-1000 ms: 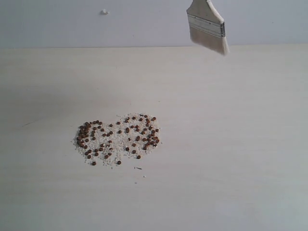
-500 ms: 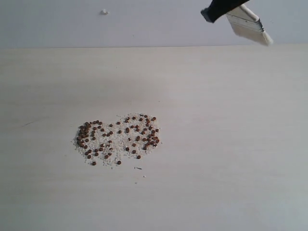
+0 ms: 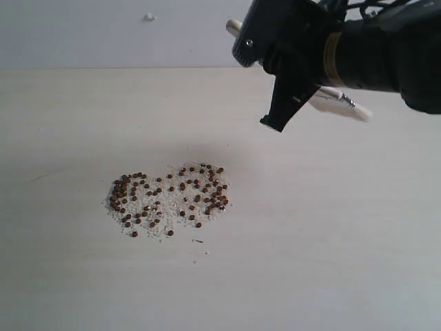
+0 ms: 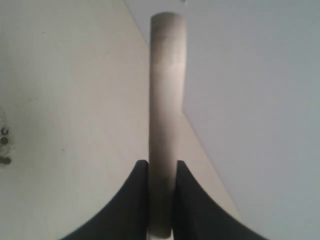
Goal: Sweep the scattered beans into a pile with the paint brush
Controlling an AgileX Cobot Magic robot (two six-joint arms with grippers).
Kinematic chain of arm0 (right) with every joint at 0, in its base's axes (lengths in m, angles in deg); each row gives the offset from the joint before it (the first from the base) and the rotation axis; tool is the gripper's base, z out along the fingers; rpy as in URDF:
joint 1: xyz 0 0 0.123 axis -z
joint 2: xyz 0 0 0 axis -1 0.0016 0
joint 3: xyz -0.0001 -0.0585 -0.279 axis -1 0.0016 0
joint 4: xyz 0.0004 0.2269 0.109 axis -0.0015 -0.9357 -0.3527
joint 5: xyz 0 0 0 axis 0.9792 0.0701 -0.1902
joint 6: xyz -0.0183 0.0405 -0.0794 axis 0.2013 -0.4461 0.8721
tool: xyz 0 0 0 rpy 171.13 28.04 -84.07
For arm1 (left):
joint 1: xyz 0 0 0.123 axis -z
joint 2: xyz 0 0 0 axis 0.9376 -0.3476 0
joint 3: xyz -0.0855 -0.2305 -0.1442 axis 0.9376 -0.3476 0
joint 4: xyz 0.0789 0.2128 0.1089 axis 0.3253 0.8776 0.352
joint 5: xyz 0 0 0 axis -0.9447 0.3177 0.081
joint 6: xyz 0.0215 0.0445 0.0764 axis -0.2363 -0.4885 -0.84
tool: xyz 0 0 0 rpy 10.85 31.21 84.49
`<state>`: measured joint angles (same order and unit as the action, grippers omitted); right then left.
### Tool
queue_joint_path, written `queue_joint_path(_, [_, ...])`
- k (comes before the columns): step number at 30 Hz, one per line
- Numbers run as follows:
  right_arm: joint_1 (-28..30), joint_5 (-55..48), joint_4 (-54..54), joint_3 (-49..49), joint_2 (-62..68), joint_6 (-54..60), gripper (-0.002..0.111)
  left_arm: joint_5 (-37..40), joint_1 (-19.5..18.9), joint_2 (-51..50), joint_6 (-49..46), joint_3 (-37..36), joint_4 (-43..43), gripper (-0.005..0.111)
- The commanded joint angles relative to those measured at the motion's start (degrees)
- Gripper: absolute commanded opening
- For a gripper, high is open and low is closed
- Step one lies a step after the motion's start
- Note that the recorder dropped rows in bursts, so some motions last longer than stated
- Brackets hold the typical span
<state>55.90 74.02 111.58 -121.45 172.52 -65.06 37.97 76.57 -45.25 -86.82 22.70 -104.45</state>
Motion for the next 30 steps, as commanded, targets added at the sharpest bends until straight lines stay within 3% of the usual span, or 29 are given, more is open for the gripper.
queue_joint_path(1, [-0.7,-4.3,0.1,3.6,-3.0,-7.5,0.0,0.0,-0.1,0.3,-0.1,-0.1,-0.1,0.0])
queue_joint_path(5, [-0.7,-10.1,0.1,4.7,-4.8,-19.0,0.0,0.0,-0.1,0.3,-0.1,-0.1,-0.1,0.0])
queue_joint_path(11, [-0.7,-9.8,0.1,4.7,-5.3,-32.6,0.0,0.0,-0.1,0.3,-0.1,-0.1,0.0,0.0])
queue_joint_path(18, [0.2,-8.9,0.1,4.7,-5.2,-31.2,0.0,0.0,-0.1,0.3,-0.1,-0.1,0.0,0.0])
queue_joint_path(21, [3.6,-4.8,-1.5,4.4,-4.6,-19.4,0.0,0.0,-0.1,0.3,-0.1,-0.1,0.0,0.0])
queue_joint_path(23, [6.5,1.0,-11.2,3.7,-3.4,-3.2,0.0,0.0,-0.1,0.3,-0.1,-0.1,0.0,0.0])
queue_joint_path(30, [12.8,27.9,-66.9,5.9,2.0,47.9,0.0,0.0,-0.1,0.3,-0.1,-0.1,0.0,0.0])
